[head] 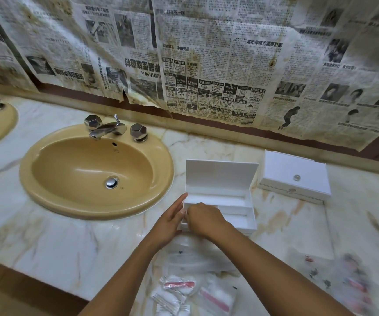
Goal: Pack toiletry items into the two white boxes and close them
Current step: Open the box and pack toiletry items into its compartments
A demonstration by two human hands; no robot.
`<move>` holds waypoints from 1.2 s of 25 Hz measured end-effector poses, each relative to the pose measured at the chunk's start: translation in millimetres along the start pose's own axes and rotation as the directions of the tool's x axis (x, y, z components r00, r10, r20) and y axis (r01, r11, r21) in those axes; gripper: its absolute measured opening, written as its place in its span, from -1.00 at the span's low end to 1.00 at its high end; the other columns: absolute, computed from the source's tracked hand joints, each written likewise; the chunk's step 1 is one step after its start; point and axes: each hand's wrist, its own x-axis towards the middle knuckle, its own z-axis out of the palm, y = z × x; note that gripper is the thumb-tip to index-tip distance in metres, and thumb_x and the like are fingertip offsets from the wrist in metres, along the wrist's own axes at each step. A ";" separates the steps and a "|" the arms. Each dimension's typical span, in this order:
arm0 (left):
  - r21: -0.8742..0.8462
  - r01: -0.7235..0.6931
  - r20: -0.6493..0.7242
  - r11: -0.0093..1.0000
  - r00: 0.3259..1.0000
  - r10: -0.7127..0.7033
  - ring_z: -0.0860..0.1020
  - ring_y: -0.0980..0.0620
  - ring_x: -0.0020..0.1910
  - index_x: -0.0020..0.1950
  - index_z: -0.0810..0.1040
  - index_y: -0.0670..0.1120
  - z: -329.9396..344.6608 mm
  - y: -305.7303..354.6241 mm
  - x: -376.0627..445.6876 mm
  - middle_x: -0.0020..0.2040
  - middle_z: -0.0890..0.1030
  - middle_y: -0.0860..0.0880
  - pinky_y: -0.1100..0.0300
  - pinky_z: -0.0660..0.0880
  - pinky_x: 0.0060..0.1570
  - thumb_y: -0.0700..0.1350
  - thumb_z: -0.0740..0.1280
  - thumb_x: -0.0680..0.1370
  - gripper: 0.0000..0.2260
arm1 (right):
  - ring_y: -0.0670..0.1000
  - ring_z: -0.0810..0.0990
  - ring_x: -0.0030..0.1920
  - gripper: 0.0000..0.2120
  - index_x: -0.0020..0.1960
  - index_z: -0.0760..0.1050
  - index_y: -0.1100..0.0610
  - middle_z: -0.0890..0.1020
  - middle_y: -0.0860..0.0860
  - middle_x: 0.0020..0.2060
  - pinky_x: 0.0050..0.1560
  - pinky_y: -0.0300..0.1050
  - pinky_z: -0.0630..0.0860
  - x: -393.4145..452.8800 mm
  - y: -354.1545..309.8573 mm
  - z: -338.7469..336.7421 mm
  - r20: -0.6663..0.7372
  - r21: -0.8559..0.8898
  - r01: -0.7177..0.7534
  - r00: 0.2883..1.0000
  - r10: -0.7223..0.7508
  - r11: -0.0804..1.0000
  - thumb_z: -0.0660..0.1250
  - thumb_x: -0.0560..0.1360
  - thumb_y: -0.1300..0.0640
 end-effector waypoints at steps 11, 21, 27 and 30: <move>0.034 -0.037 -0.005 0.999 0.999 0.037 0.21 0.20 0.47 0.44 0.30 0.30 1.5 -2.1 -0.6 0.45 0.31 0.17 -0.07 0.39 0.38 -0.02 0.15 0.67 -0.63 | 0.11 0.52 -0.04 -0.68 0.14 0.53 0.21 0.59 0.13 0.03 -0.02 -0.05 0.45 -4.7 -0.9 -7.3 0.161 0.051 -0.024 0.987 0.016 0.998 0.08 0.63 0.06; 0.031 -0.027 0.000 0.999 1.000 0.027 0.27 0.02 0.50 0.46 0.30 0.31 1.8 -3.5 -1.5 0.48 0.36 -0.05 0.06 0.46 0.30 -0.01 0.13 0.68 -0.63 | 0.07 0.52 0.04 -0.76 0.11 0.56 0.12 0.60 0.04 -0.01 0.03 -0.04 0.45 -25.7 -2.9 22.4 -0.355 0.177 0.074 0.935 -0.007 0.981 0.17 0.57 0.09; 0.163 -0.046 -0.029 0.986 0.998 0.051 0.20 0.28 0.43 0.50 0.26 0.21 6.6 6.2 -9.0 0.46 0.29 0.18 0.55 0.27 0.19 -0.05 0.12 0.69 -0.62 | 0.15 0.55 0.00 -0.79 0.06 0.55 0.17 0.61 0.10 -0.02 -0.06 -0.04 0.42 -62.9 -22.6 47.5 -0.269 0.086 0.174 0.952 -0.146 0.981 0.26 0.49 0.12; 0.108 -0.007 -0.034 0.994 0.999 0.010 0.20 0.24 0.46 0.48 0.27 0.29 5.9 6.4 -10.3 0.41 0.28 0.23 0.11 0.36 0.36 0.02 0.12 0.68 -0.63 | 0.17 0.54 -0.01 -0.76 0.04 0.56 0.17 0.58 0.12 -0.02 -0.12 -0.07 0.32 -72.0 -22.1 62.2 -0.122 0.014 0.217 0.969 -0.214 0.976 0.34 0.47 0.03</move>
